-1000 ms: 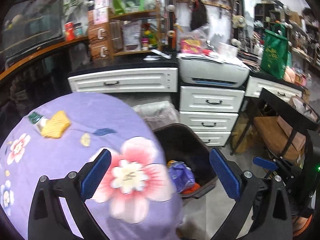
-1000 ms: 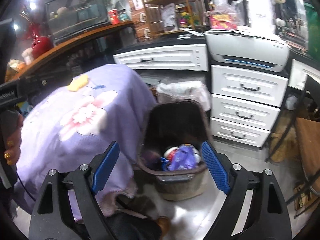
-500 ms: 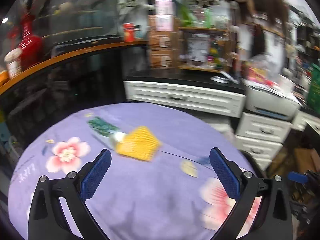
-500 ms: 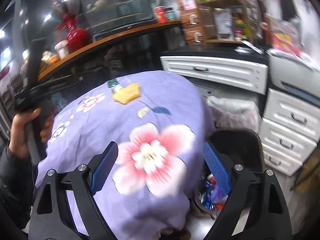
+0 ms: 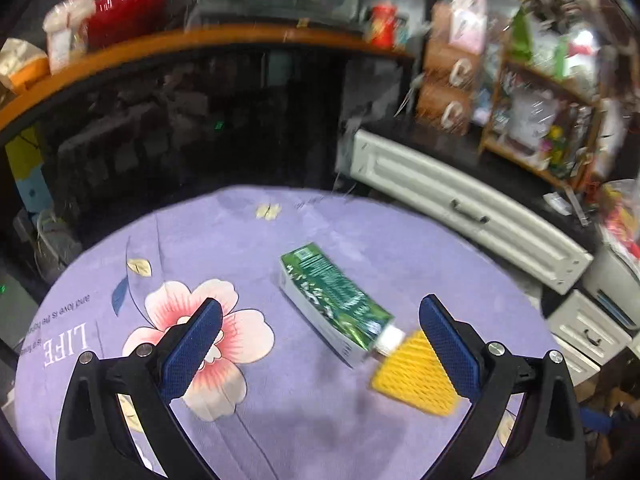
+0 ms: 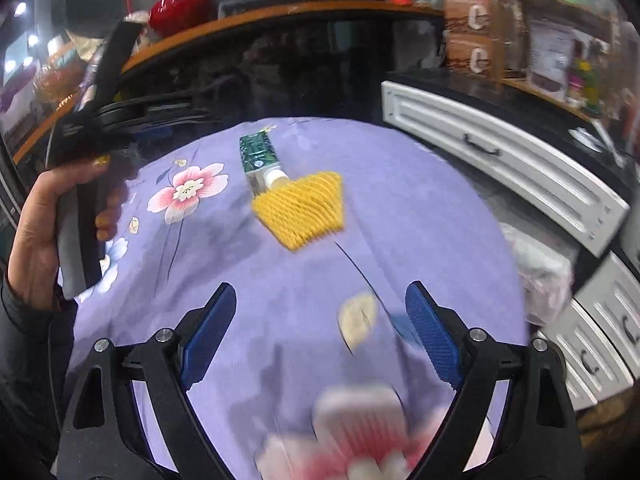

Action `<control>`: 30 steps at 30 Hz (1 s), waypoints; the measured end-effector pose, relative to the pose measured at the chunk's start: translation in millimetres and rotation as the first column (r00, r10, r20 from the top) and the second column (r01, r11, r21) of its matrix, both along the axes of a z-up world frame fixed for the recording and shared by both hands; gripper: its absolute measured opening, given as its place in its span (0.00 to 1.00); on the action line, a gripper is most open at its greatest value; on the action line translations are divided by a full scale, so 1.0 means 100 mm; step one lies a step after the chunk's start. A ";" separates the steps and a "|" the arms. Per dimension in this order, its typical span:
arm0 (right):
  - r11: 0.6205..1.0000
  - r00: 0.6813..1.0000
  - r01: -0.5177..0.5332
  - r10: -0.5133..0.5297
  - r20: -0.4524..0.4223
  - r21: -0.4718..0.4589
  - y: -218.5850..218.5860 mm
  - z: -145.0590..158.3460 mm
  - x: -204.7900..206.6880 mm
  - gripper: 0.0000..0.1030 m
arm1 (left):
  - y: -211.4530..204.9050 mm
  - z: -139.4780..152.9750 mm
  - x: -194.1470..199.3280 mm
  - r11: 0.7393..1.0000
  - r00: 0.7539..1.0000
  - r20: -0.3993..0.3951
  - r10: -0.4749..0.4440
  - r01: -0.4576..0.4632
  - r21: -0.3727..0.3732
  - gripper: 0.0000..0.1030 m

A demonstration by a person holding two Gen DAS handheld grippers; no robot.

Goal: Collect trash
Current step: 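Move both tools back over the table toward the carton and net, then grasp the green drink carton with the left tool while the right tool grasps the yellow net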

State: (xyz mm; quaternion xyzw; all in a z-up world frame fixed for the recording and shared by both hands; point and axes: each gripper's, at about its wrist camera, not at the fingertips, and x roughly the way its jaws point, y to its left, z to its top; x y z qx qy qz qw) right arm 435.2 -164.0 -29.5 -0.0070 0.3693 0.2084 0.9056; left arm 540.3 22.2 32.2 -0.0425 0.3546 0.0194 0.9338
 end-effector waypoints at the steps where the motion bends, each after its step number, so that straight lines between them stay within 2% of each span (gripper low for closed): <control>1: 1.000 1.000 -0.001 0.001 -0.013 0.000 0.05 -0.02 0.09 0.83 | 0.01 -0.06 0.10 1.000 1.000 -0.025 0.009 -0.009 -0.009 0.95; 3: 1.000 1.000 -0.001 0.000 -0.015 -0.024 0.16 -0.06 0.24 0.83 | 0.01 -0.19 0.24 0.999 0.999 -0.053 0.014 -0.016 -0.037 0.95; 6: 0.997 1.000 -0.015 0.015 -0.001 -0.079 0.30 -0.13 0.39 0.83 | -0.02 -0.34 0.43 0.999 0.994 -0.106 0.028 -0.032 -0.035 0.95; 8: 0.997 1.000 -0.007 0.007 -0.010 -0.075 0.34 -0.19 0.46 0.83 | -0.04 -0.37 0.54 0.998 0.992 -0.124 0.017 -0.024 -0.056 0.95; 11: 0.999 1.000 0.006 -0.007 -0.026 -0.039 0.32 -0.26 0.50 0.83 | -0.13 -0.46 0.72 1.000 0.981 -0.191 0.025 -0.026 -0.004 0.95; 14: 1.000 1.000 0.009 -0.010 -0.019 -0.028 0.32 -0.27 0.51 0.83 | -0.18 -0.61 0.82 1.000 0.968 -0.250 0.008 -0.009 -0.001 0.92; 16: 1.000 1.000 0.016 -0.016 -0.008 -0.021 0.31 -0.26 0.50 0.83 | -0.17 -0.67 0.83 1.000 0.967 -0.256 0.016 -0.018 -0.004 0.87; 20: 0.999 1.000 0.011 -0.011 -0.004 -0.035 0.34 -0.28 0.54 0.83 | -0.09 -0.71 0.83 0.997 0.968 -0.251 0.002 -0.021 -0.070 0.79; 21: 0.999 1.000 0.011 -0.011 0.000 -0.042 0.35 -0.28 0.55 0.83 | -0.08 -0.72 0.81 0.998 0.969 -0.248 0.006 -0.023 -0.064 0.75; 23: 0.998 1.000 0.008 -0.008 0.002 -0.056 0.37 -0.29 0.56 0.83 | -0.08 -0.71 0.77 0.998 0.968 -0.251 0.004 -0.017 -0.052 0.66; 25: 0.997 1.000 0.000 -0.001 -0.002 -0.071 0.40 -0.30 0.58 0.83 | -0.07 -0.73 0.76 0.999 0.966 -0.259 0.001 -0.015 -0.052 0.47; 30: 0.994 1.000 -0.019 0.020 0.008 -0.111 0.49 -0.30 0.63 0.83 | -0.08 -0.73 0.82 0.999 0.961 -0.276 -0.022 0.008 -0.052 0.47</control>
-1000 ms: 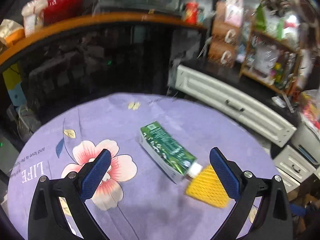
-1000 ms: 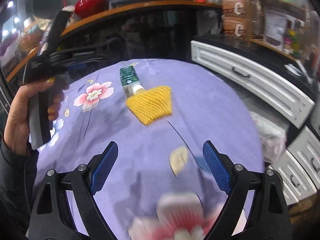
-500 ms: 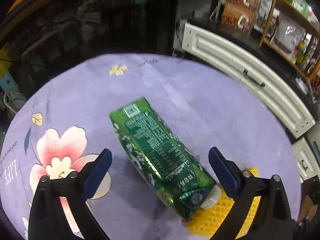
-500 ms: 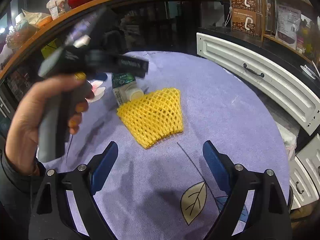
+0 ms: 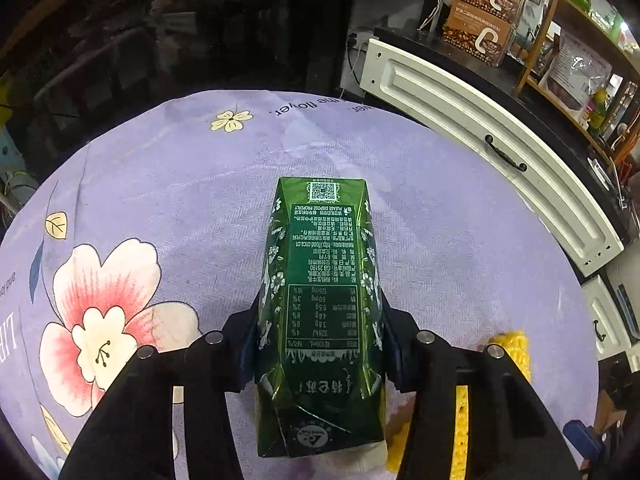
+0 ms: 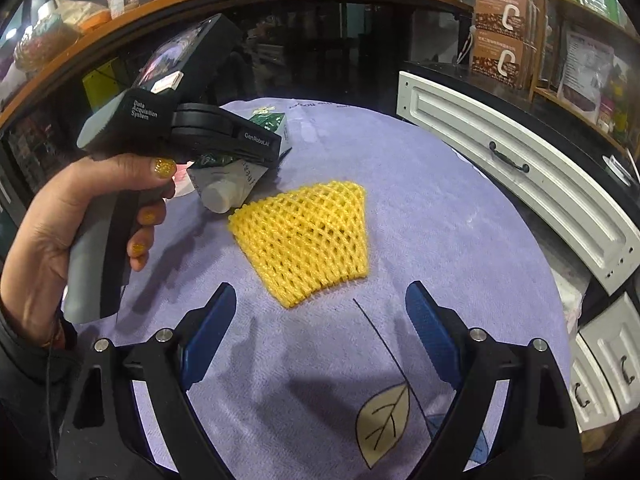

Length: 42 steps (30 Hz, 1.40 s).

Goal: Collect trash
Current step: 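Grasp the green drink carton with the left tool while the right tool grasps the yellow net, then carry the carton and net in both tools over the black bin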

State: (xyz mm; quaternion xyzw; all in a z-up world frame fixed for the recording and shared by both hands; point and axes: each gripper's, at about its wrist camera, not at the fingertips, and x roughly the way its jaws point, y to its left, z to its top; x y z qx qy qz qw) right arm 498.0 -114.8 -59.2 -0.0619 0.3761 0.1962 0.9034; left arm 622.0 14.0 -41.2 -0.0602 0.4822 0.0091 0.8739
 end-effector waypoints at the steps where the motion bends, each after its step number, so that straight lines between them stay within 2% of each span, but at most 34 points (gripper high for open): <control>1: 1.000 1.000 -0.005 0.005 -0.001 -0.004 0.02 0.00 0.02 0.83 | 0.00 0.01 0.00 1.000 1.000 -0.001 -0.004 0.004 0.008 0.47; 8: 0.999 1.000 -0.027 0.027 -0.011 -0.037 0.18 -0.04 0.19 0.83 | 0.00 0.01 0.01 1.000 1.000 -0.008 -0.021 0.021 0.013 0.47; 15: 0.990 0.999 -0.053 0.052 -0.015 -0.130 0.42 -0.16 0.36 0.81 | 0.05 0.07 0.00 1.000 1.000 0.011 -0.021 0.021 -0.011 0.47; 17: 0.989 0.999 -0.044 0.041 -0.024 -0.139 0.44 -0.19 0.42 0.74 | 0.06 0.08 0.00 1.000 1.000 0.014 -0.022 0.023 -0.012 0.47; 19: 0.991 0.999 -0.037 0.032 -0.037 -0.130 0.43 -0.22 0.44 0.59 | 0.06 0.08 0.00 1.000 1.000 0.016 -0.025 0.025 -0.015 0.47; 20: 0.991 0.999 -0.034 0.030 -0.034 -0.128 0.43 -0.22 0.44 0.56 | 0.06 0.07 0.00 1.000 1.000 0.015 -0.027 0.028 -0.015 0.47; 22: 0.992 0.999 -0.025 0.022 -0.027 -0.126 0.42 -0.21 0.43 0.38 | 0.06 0.07 -0.01 0.999 0.999 0.019 -0.031 0.031 -0.017 0.47; 25: 0.995 1.000 -0.013 0.010 -0.029 -0.104 0.35 -0.18 0.43 0.21 | 0.03 0.09 -0.01 0.999 0.999 0.034 -0.034 0.035 -0.015 0.47; 33: 0.999 0.999 0.033 -0.033 -0.029 -0.008 0.04 -0.04 0.26 0.19 | -0.10 0.11 -0.04 0.998 0.996 0.059 -0.064 0.064 0.007 0.47; 39: 0.998 0.998 0.063 -0.063 -0.022 0.016 -0.32 0.10 -0.12 0.19 | -0.47 0.21 -0.16 0.985 0.981 0.089 -0.171 0.169 0.036 0.47; 42: 0.996 0.996 0.086 -0.086 -0.012 0.021 -0.55 0.16 -0.38 0.19 | -0.70 0.29 -0.31 0.971 0.965 0.116 -0.236 0.233 0.046 0.47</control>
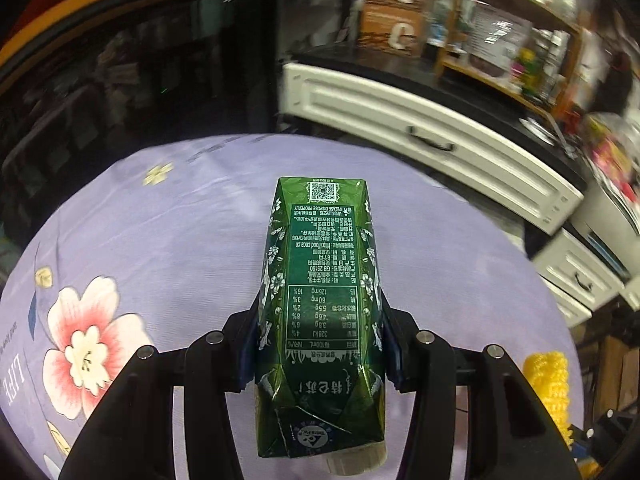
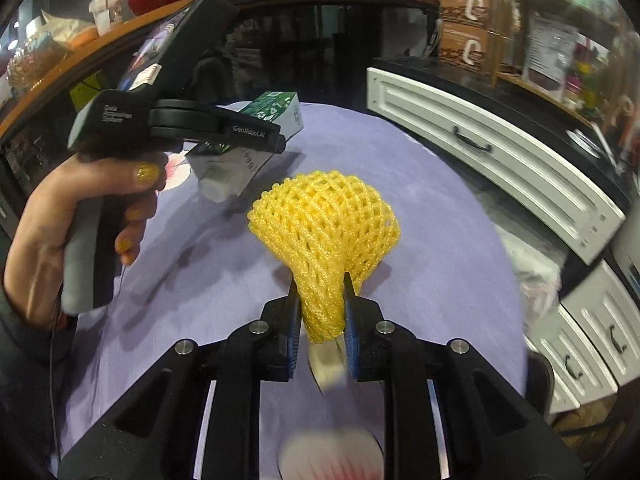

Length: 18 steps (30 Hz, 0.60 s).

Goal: Collect trash
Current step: 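Carry the carton and net in both tools over the black bin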

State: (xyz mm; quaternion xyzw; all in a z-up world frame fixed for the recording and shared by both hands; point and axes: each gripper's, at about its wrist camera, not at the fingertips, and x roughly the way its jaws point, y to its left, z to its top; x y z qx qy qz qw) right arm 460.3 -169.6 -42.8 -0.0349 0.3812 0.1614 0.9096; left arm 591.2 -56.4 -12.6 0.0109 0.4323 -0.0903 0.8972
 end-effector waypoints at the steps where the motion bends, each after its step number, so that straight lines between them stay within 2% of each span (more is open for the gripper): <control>1: 1.000 1.000 0.016 -0.016 0.003 0.008 -0.11 0.02 -0.11 0.19 | -0.07 0.02 -0.05 1.000 1.000 0.007 -0.023 0.023 -0.007 0.47; 4: 0.998 0.998 0.057 -0.057 0.015 0.030 -0.41 0.06 -0.41 0.19 | -0.33 0.13 -0.32 0.992 0.994 0.016 -0.106 0.107 -0.060 0.47; 10: 0.986 0.988 0.153 -0.155 0.028 0.068 -0.95 0.03 -0.94 0.19 | -0.74 0.28 -0.91 0.972 0.977 0.053 -0.209 0.213 -0.094 0.47; 18: 0.960 0.964 0.252 -0.260 0.056 0.125 -1.51 -0.11 -1.62 0.19 | -1.14 0.40 -1.80 0.944 0.948 0.120 -0.293 0.307 -0.121 0.47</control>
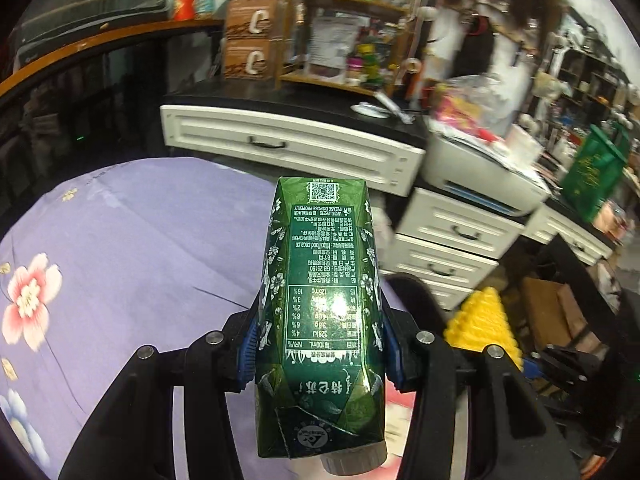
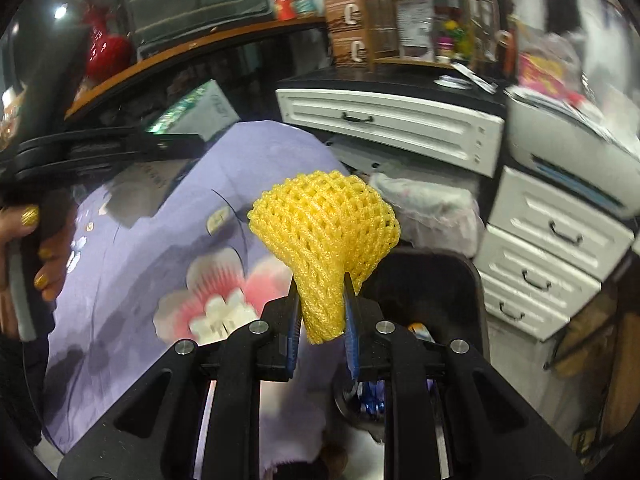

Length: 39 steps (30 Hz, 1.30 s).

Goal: Collect trash
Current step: 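Carry the carton and net in both tools over the black bin, then open the right tool to drop the net, then open the left tool to drop the carton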

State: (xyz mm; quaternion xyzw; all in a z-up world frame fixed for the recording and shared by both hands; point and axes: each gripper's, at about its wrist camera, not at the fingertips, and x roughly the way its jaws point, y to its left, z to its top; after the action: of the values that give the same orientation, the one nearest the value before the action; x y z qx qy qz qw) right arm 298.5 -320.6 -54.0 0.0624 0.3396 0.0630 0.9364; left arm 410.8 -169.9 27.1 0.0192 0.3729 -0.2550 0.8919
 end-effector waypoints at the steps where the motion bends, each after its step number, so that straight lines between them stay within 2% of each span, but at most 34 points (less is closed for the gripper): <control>1: 1.000 1.000 0.018 -0.018 0.002 0.000 -0.07 -0.04 -0.09 0.19 | -0.05 0.00 -0.08 1.000 1.000 0.008 -0.007 0.007 0.004 0.47; 5: 0.997 0.997 0.073 -0.073 -0.009 0.037 -0.34 -0.24 -0.33 0.19 | -0.31 -0.02 -0.47 0.999 0.998 0.024 -0.054 0.054 -0.002 0.47; 12: 0.986 0.988 0.150 -0.146 -0.058 0.071 -0.71 -0.68 -0.53 0.19 | -0.59 -0.16 -0.84 0.996 0.997 0.004 -0.082 0.082 -0.035 0.47; 20: 0.979 0.971 0.200 -0.191 -0.144 0.049 -0.88 -1.32 -0.25 0.19 | -0.85 -0.29 -1.03 0.994 0.995 -0.011 -0.103 0.102 -0.032 0.47; 25: 0.973 0.960 0.225 -0.214 -0.178 0.042 -0.95 -1.58 -0.05 0.19 | -0.94 -0.38 -1.04 0.993 0.993 -0.033 -0.116 0.115 -0.028 0.47; 27: 0.971 0.955 0.235 -0.224 -0.195 0.037 -0.98 -1.68 0.04 0.25 | -0.96 -0.42 -1.07 0.993 0.992 -0.039 -0.118 0.117 -0.026 0.47; 29: 0.969 0.951 0.245 -0.234 -0.204 0.030 -0.98 -1.73 0.09 0.45 | -0.99 -0.46 -1.07 0.992 0.991 -0.045 -0.125 0.124 -0.021 0.47; 30: 0.968 0.948 0.252 -0.241 -0.206 0.024 -0.98 -1.74 0.11 0.61 | -1.01 -0.47 -1.07 0.992 0.991 -0.046 -0.127 0.126 -0.019 0.47; 31: 0.964 0.948 0.264 -0.255 -0.192 0.019 -0.98 -1.75 0.09 0.65 | -1.02 -0.49 -1.08 0.992 0.991 -0.047 -0.128 0.127 -0.016 0.47; 39: 0.961 0.953 0.276 -0.271 -0.132 0.017 -0.97 -1.53 -0.19 0.68 | -1.22 -0.67 -1.07 0.988 0.986 -0.073 -0.152 0.154 0.012 0.47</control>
State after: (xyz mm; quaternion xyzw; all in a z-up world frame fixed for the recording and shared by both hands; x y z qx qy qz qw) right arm 279.3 -417.3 -206.6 0.1291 0.3861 -0.0655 0.9110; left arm 303.7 -291.5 -39.9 0.0464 0.4042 -0.3200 0.8556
